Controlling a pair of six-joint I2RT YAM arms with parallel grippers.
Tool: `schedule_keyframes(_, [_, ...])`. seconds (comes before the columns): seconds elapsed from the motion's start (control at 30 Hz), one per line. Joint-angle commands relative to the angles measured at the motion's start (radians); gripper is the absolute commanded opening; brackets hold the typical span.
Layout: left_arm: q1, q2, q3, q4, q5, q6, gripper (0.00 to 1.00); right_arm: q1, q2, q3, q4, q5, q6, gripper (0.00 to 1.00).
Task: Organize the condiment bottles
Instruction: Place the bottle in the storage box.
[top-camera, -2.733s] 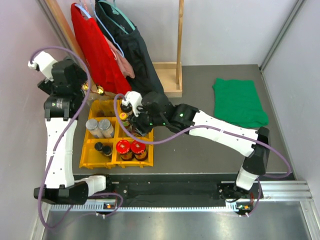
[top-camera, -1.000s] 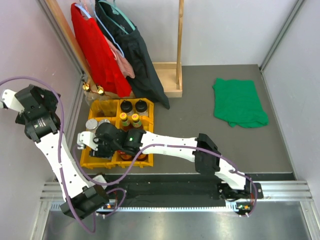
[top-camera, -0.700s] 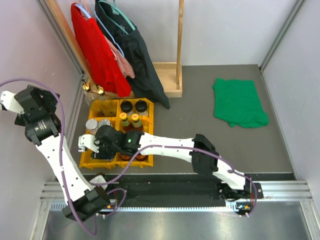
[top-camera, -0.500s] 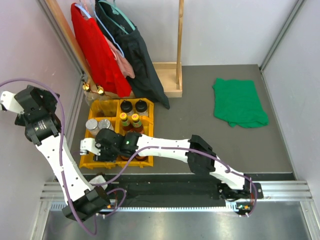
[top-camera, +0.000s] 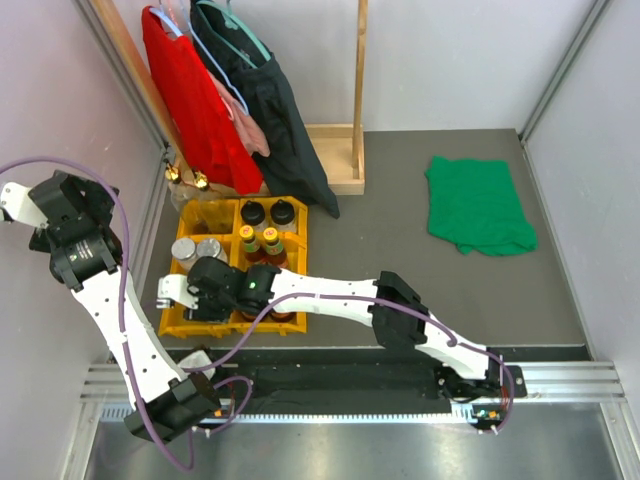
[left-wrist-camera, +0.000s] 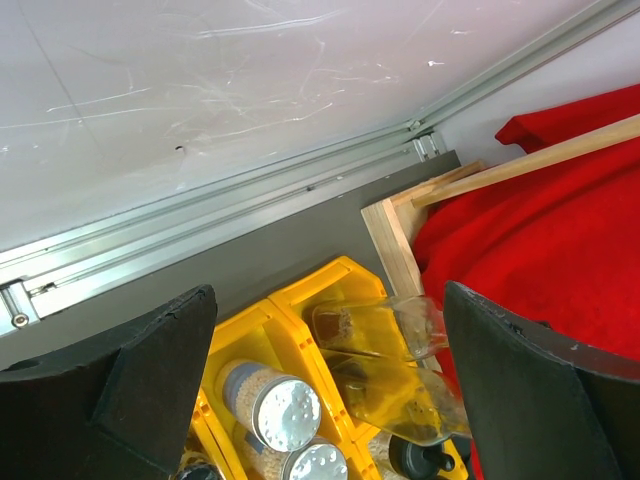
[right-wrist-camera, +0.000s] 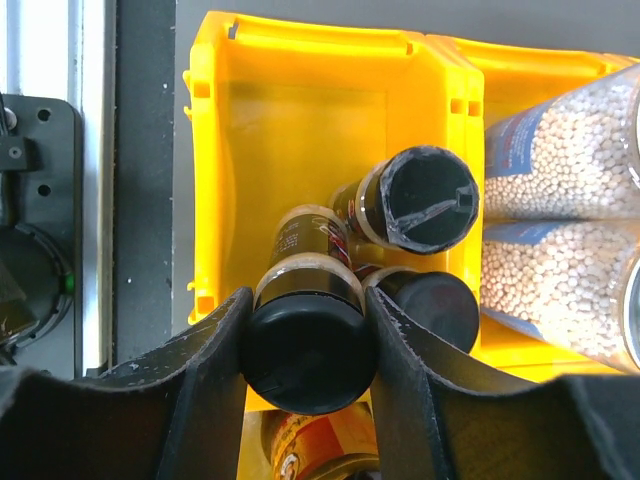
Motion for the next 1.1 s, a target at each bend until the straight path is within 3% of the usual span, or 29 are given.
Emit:
schedule_keyframes(0.0, [0.010, -0.009, 0.007, 0.029, -0.021, -0.002, 0.99, 0.016, 0.019, 0.063, 0.023, 0.017, 0.006, 0.39])
schedule_keyframes(0.5, [0.010, -0.012, -0.002, 0.034, -0.020, 0.001, 0.99, 0.022, 0.011, 0.061, 0.025, 0.039, 0.016, 0.58])
schedule_keyframes(1.07, [0.010, -0.023, 0.011, 0.024, -0.015, 0.003, 0.99, 0.034, -0.074, -0.015, 0.079, 0.077, 0.036, 0.59])
